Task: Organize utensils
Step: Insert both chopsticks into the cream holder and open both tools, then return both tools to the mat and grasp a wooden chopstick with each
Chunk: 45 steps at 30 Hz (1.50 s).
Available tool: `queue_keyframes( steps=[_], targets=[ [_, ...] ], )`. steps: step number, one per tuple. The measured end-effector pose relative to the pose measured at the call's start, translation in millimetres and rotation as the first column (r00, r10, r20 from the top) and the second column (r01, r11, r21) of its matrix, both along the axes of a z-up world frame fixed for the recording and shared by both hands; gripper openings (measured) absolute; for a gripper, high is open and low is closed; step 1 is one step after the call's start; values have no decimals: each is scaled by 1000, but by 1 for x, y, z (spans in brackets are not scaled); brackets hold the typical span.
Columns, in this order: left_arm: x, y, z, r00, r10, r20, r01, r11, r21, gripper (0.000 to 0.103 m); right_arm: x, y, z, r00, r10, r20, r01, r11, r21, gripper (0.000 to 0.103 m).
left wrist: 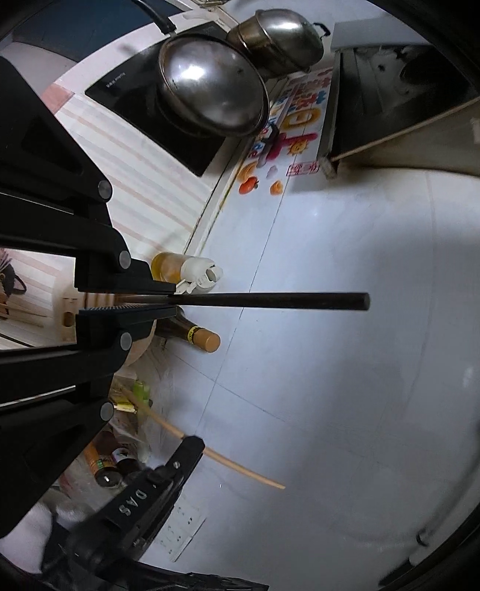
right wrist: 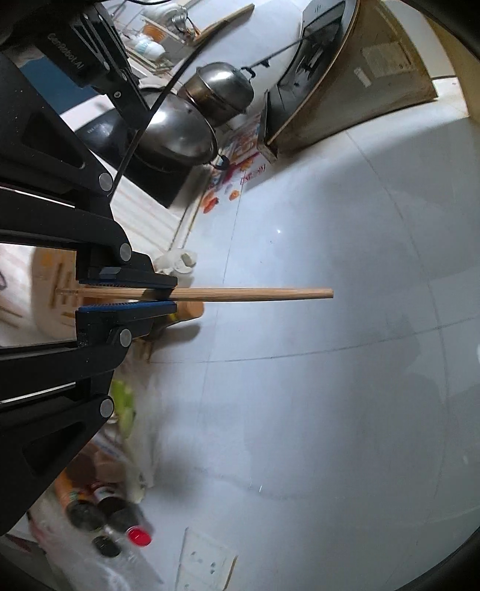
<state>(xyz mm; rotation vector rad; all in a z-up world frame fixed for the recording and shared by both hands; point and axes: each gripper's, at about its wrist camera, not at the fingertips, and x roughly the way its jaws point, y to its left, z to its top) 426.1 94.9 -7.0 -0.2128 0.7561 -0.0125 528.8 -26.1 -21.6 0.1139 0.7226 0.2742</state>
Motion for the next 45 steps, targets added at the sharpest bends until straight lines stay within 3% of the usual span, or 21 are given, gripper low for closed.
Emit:
queue_keyframes(
  steps=[11, 18, 25, 26, 28, 29, 30, 32, 35, 38, 42, 45],
  targets=[
    [49, -15, -49, 989, -48, -139, 44, 999, -30, 2, 51, 11, -50, 999, -3, -46, 3, 1000, -2, 7],
    [58, -18, -71, 973, -84, -214, 80, 996, -27, 2, 57, 18, -76, 994, 37, -106, -38, 999, -11, 7],
    [51, -11, -76, 967, -105, -234, 82, 991, -104, 7, 54, 23, -96, 974, 88, -208, -93, 996, -14, 8],
    [49, -10, -73, 968, -102, -229, 81, 992, -99, 7, 53, 21, -97, 971, 90, -222, -93, 996, -5, 9],
    [42, -9, -67, 973, -71, -217, 62, 997, -52, 10, 49, 15, -97, 968, 88, -233, -89, 996, 9, 29],
    [39, -8, -64, 976, -62, -211, 56, 998, -35, 19, 47, 11, -95, 969, 83, -233, -81, 997, 16, 34],
    [36, -7, -62, 978, -55, -204, 51, 998, -25, 41, 45, 7, -92, 969, 78, -233, -75, 997, 22, 39],
    [27, -3, -56, 985, -20, -174, 22, 1000, 10, 73, 37, -3, -87, 971, 67, -230, -61, 998, 34, 41],
    [12, 2, -50, 992, 16, -126, -11, 999, 39, 76, 23, -18, -78, 975, 38, -218, -31, 999, 32, 57],
    [-2, 4, -52, 995, 46, -93, -40, 997, 64, 103, 4, -32, -72, 981, -13, -193, 14, 1000, 5, 69],
    [-24, -2, -62, 995, 75, -64, -68, 991, 114, 103, -23, -52, -69, 983, -81, -163, 79, 997, -19, 97],
    [-41, -10, -76, 995, 65, -76, -55, 991, 121, 103, -45, -69, -72, 979, -132, -154, 131, 991, -15, 103]
  ],
)
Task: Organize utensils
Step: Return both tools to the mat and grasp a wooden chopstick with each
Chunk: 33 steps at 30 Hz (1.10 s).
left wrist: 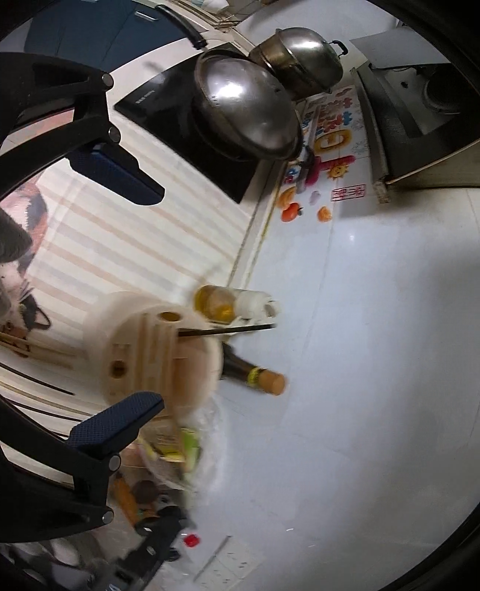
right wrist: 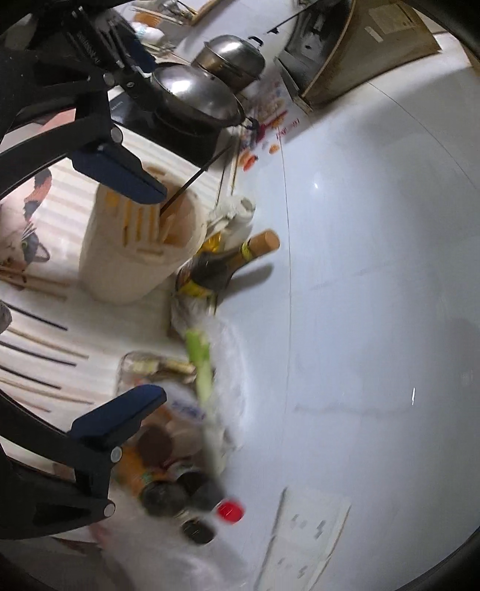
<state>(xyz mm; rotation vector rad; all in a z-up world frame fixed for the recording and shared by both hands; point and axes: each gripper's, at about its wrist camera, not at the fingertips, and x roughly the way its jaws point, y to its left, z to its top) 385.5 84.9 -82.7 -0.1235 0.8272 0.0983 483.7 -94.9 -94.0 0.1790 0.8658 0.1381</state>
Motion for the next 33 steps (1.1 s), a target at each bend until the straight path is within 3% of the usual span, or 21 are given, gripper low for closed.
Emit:
queue_keyframes(
  steps=[8, 14, 19, 22, 23, 25, 27, 33],
  targets=[
    [-29, -30, -58, 993, -74, -95, 77, 997, 28, 103, -58, -43, -42, 992, -128, -1, 128, 992, -22, 103],
    [-47, -59, -112, 978, -104, -182, 121, 989, 87, 103, -81, -75, -104, 973, -177, -147, 175, 984, -27, 102],
    [-49, -73, -157, 957, -104, -270, 138, 984, 110, 103, -94, -97, -159, 938, -186, -293, 186, 982, -27, 61],
    [-46, -80, -189, 933, -119, -339, 161, 982, 99, 101, -100, -110, -192, 908, -185, -376, 194, 981, -15, 48],
    [-45, -82, -197, 925, -124, -358, 167, 982, 90, 98, -103, -113, -200, 901, -186, -393, 196, 980, -15, 47],
    [-42, -87, -216, 902, -142, -407, 183, 981, 62, 83, -105, -120, -214, 886, -182, -427, 199, 980, -6, 38],
    [-38, -95, -234, 878, -157, -452, 204, 977, 56, 66, -109, -127, -229, 866, -185, -465, 207, 978, -5, 36],
    [-29, -114, -268, 833, -190, -520, 269, 960, 80, 42, -109, -138, -258, 828, -185, -530, 216, 976, -4, 32]
  ],
)
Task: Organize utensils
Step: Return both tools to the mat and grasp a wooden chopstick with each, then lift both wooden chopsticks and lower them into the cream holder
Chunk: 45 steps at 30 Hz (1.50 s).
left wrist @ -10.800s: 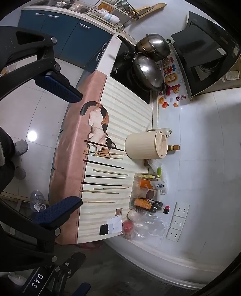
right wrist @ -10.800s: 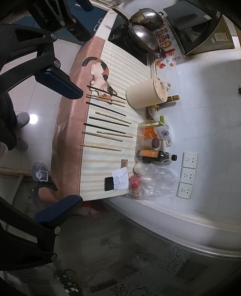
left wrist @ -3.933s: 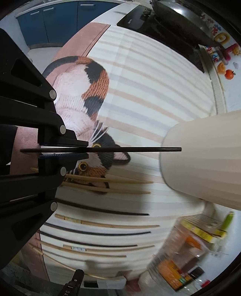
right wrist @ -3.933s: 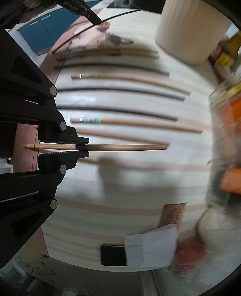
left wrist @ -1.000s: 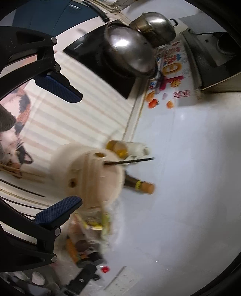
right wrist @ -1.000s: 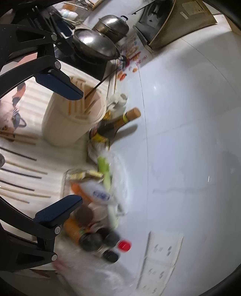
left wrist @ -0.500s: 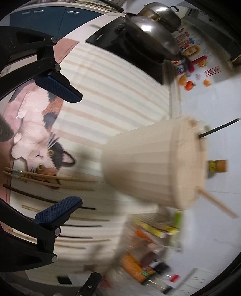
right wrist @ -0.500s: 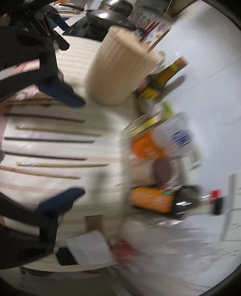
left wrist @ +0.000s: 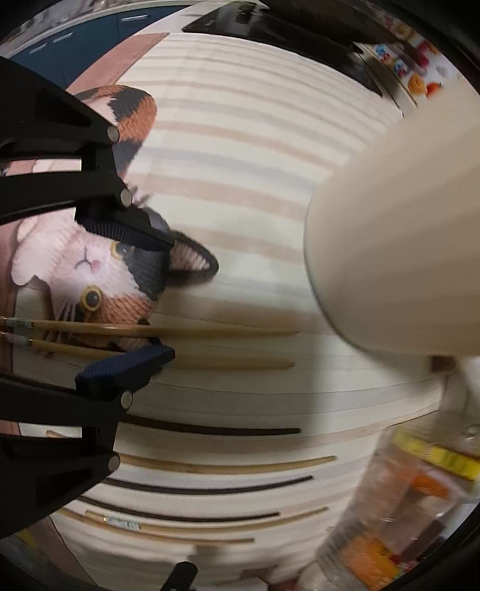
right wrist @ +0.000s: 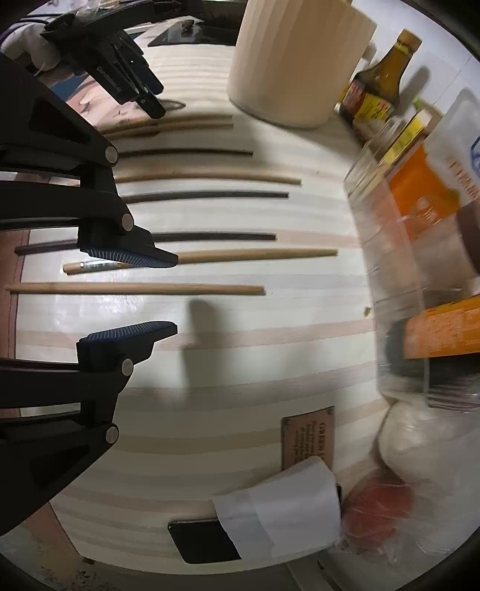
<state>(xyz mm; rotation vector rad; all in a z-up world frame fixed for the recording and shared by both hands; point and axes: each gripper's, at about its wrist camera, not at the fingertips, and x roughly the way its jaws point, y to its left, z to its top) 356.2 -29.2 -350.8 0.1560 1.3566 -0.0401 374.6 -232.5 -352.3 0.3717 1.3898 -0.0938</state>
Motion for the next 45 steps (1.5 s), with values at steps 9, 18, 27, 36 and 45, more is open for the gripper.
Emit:
queue_keyframes(
  steps=[9, 18, 27, 36, 45],
  targets=[
    [-4, 12, 2, 998, 56, 0, -56, 997, -56, 5, 14, 17, -29, 996, 62, -60, -65, 996, -60, 5],
    [-45, 60, 5, 983, 168, -71, -174, 980, -92, 5, -13, 14, -31, 981, 120, -153, -133, 988, -76, 5],
    [-56, 54, 9, 992, 113, -60, -116, 991, -61, 5, -20, 24, -40, 961, 179, -212, -199, 977, -73, 6],
    [-39, 46, 5, 992, 107, -59, -111, 992, -54, 5, -3, 39, -44, 943, 203, -263, -232, 969, -84, 6],
    [-40, 50, 2, 993, 98, -60, -101, 994, -47, 5, 2, 39, -45, 935, 209, -287, -246, 964, -98, 7]
  ],
)
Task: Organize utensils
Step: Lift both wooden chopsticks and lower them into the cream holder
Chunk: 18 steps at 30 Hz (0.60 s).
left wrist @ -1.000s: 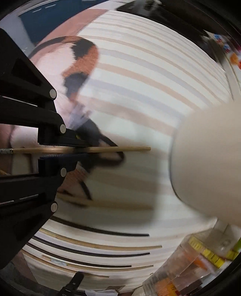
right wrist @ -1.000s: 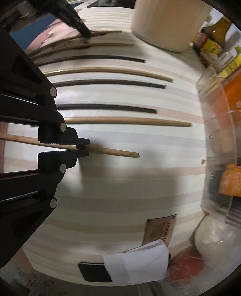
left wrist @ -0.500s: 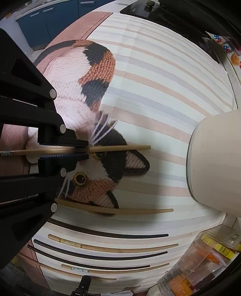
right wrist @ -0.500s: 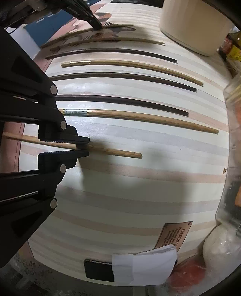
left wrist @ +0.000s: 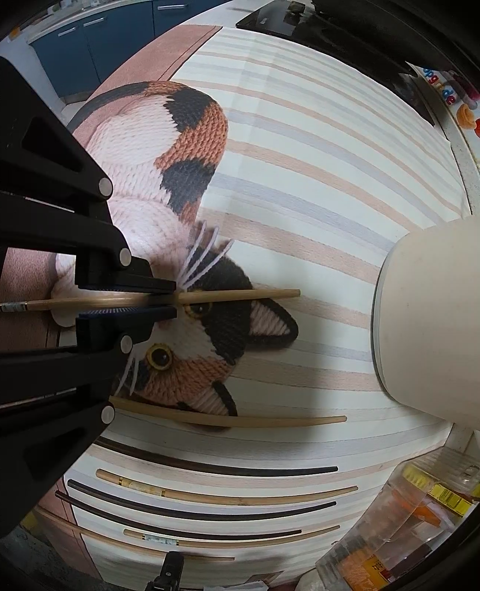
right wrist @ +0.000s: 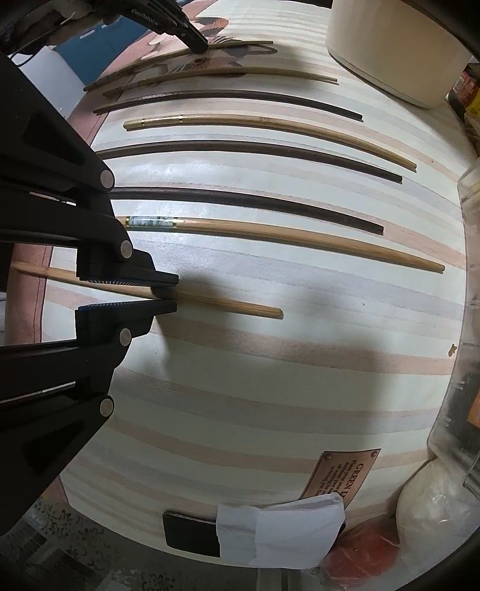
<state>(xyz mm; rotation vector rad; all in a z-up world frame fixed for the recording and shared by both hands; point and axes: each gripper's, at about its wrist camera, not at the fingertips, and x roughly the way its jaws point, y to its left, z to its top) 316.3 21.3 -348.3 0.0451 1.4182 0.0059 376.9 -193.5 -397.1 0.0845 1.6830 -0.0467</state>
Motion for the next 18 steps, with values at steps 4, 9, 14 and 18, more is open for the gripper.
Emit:
queue_keyframes(
  steps=[4, 9, 14, 18],
  targets=[
    [2, -6, -1, 1000, -22, -2, 22, 999, 27, 5, 1, 9, 2, 1000, 18, 7, -18, 999, -31, 7],
    [3, -11, 0, 1000, -21, 12, 21, 999, 30, 4, -10, 22, 8, 998, 10, 61, -6, 998, -68, 6],
    [-8, -8, 29, 997, -6, 82, 7, 1000, -10, 4, -31, 23, 31, 987, -36, 158, 37, 999, -1, 6],
    [-18, -6, 60, 988, -15, 157, 21, 999, -36, 4, -42, 33, 62, 967, -40, 252, 31, 999, 41, 6]
  ],
)
